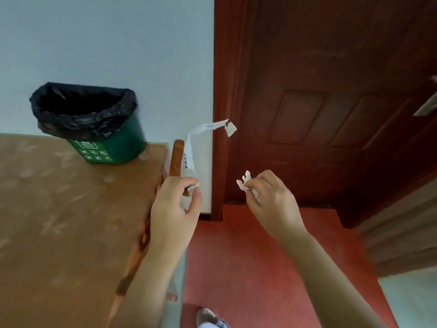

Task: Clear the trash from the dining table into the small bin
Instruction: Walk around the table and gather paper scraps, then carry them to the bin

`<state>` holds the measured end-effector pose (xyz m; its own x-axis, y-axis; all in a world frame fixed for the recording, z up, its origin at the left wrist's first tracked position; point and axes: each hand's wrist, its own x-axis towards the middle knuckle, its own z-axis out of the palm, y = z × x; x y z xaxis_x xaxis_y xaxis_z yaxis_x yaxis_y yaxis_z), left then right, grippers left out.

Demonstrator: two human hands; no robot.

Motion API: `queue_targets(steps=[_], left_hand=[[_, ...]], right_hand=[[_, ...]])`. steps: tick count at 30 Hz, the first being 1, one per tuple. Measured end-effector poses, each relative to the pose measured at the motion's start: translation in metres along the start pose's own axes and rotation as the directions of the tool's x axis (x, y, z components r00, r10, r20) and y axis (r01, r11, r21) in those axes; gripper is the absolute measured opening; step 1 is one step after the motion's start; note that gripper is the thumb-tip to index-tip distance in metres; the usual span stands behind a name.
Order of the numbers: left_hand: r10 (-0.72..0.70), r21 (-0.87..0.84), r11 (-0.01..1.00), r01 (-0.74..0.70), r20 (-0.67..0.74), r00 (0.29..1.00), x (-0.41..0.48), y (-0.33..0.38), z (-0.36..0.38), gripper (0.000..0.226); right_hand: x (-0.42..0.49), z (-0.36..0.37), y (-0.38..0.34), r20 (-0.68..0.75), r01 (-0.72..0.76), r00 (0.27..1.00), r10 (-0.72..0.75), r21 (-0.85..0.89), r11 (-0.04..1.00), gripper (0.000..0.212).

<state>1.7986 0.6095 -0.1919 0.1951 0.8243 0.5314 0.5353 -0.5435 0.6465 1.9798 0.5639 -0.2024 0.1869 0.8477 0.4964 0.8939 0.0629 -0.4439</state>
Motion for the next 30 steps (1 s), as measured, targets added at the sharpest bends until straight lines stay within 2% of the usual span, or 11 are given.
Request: queue_targets(steps=[6, 12, 17, 22, 27, 30], left_hand=[[-0.182, -0.004, 0.983, 0.183, -0.114, 0.977, 0.036, -0.048, -0.001, 0.017], [-0.274, 0.12, 0.938, 0.324, -0.315, 0.909, 0.074, -0.094, -0.004, 0.018], [-0.325, 0.242, 0.857, 0.455, -0.432, 0.842, 0.116, -0.122, -0.009, 0.016], [-0.313, 0.293, 0.79, 0.538, -0.562, 0.766, 0.164, -0.137, -0.018, 0.016], [-0.305, 0.272, 0.729, 0.628, -0.692, 0.654, 0.181, -0.151, -0.023, 0.018], [-0.308, 0.268, 0.695, 0.667, -0.728, 0.613, 0.184, -0.158, -0.027, 0.018]], right_hand=[[0.068, 0.057, -0.004, 0.101, 0.109, 0.988, -0.121, 0.117, 0.987, 0.011], [0.147, 0.123, -0.018, 0.175, 0.248, 0.94, -0.293, 0.24, 0.938, 0.013], [0.221, 0.172, -0.032, 0.233, 0.354, 0.861, -0.453, 0.365, 0.861, 0.011], [0.299, 0.206, -0.05, 0.208, 0.451, 0.783, -0.587, 0.459, 0.765, 0.011], [0.353, 0.246, -0.087, 0.156, 0.525, 0.701, -0.696, 0.547, 0.652, 0.011], [0.378, 0.271, -0.114, 0.157, 0.549, 0.65, -0.743, 0.58, 0.602, 0.012]])
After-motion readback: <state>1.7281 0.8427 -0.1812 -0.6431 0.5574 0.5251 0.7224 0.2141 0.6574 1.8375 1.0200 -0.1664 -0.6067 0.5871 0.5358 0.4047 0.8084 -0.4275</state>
